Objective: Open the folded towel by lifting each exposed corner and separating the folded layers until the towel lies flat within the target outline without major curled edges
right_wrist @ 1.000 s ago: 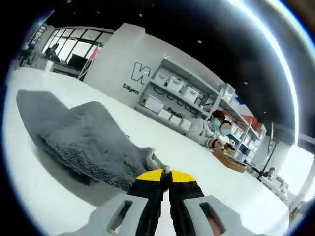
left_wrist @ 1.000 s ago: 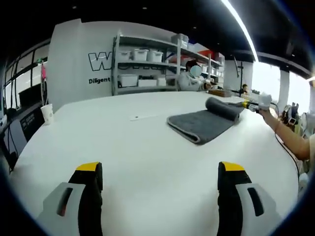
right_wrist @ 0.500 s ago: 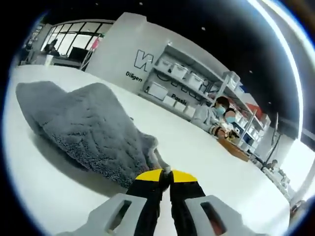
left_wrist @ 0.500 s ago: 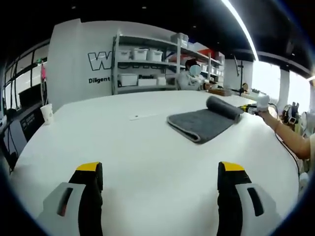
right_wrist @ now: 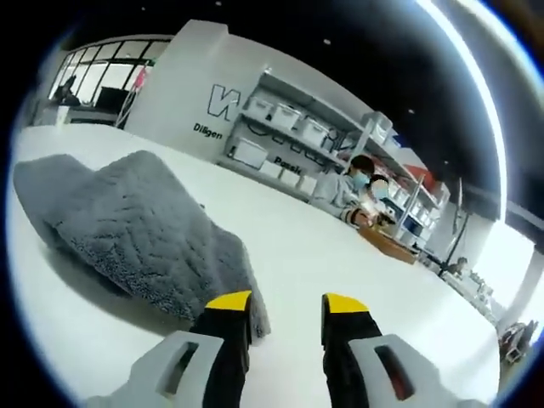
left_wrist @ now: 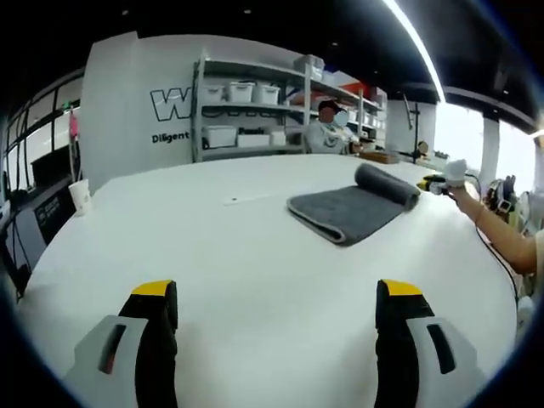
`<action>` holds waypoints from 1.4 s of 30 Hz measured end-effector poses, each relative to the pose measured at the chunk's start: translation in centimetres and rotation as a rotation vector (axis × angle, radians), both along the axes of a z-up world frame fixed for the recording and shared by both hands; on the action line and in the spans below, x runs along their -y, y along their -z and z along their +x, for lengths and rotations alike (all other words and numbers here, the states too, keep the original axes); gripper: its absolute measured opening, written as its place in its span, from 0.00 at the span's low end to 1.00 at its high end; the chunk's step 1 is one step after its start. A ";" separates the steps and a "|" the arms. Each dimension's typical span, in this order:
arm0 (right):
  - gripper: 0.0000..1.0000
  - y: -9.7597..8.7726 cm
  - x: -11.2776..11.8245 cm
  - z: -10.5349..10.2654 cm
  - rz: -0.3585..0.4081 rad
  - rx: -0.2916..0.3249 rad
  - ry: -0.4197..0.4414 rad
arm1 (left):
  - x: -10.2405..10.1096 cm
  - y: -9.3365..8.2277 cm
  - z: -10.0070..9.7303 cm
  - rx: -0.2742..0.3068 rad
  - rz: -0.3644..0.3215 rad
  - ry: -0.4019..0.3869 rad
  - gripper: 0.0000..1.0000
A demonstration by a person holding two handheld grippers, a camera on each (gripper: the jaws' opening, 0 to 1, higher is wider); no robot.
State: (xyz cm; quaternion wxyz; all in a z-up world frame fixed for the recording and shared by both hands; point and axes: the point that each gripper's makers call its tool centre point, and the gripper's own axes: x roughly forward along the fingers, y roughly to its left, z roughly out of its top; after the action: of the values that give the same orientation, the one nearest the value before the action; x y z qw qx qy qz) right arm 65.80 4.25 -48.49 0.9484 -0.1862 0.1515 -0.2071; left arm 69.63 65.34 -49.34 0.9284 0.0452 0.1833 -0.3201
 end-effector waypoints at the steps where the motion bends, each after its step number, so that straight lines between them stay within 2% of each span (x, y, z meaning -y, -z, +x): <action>1: 0.36 -0.2 0.0 -0.1 0.007 0.011 0.003 | 0.0 0.1 0.0 -0.002 0.003 0.001 0.95; 7: 0.54 -0.6 0.2 -0.3 0.059 0.050 0.014 | -0.1 0.4 0.4 -0.010 0.008 0.001 0.95; 11: 0.68 -0.4 0.1 -0.2 0.092 0.053 0.013 | 0.1 0.4 0.4 -0.010 0.013 0.007 0.95; 17: 0.83 0.2 -0.2 0.3 0.124 0.040 0.002 | 0.5 0.3 0.2 -0.001 0.020 0.012 0.95; 23: 0.99 0.0 -0.7 0.5 0.131 0.046 -0.009 | 0.7 0.8 0.3 -0.015 0.028 0.021 0.95; 28: 0.99 0.2 -0.8 0.8 0.151 0.039 -0.018 | 1.0 1.1 0.4 -0.020 0.038 0.031 0.95; 34: 0.99 0.1 -0.8 0.8 0.167 0.042 -0.020 | 2.1 0.6 0.2 -0.012 -0.009 0.065 0.95; 42: 0.99 -1.1 -1.3 0.6 0.187 0.071 -0.036 | 2.9 1.1 0.0 -0.004 0.012 0.071 0.95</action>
State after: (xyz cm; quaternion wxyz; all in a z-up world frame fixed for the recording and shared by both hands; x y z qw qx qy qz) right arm 66.38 5.53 -47.41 0.9700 -0.0921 0.1332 -0.1815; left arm 69.62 62.48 -50.46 0.9158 0.0568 0.1852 -0.3518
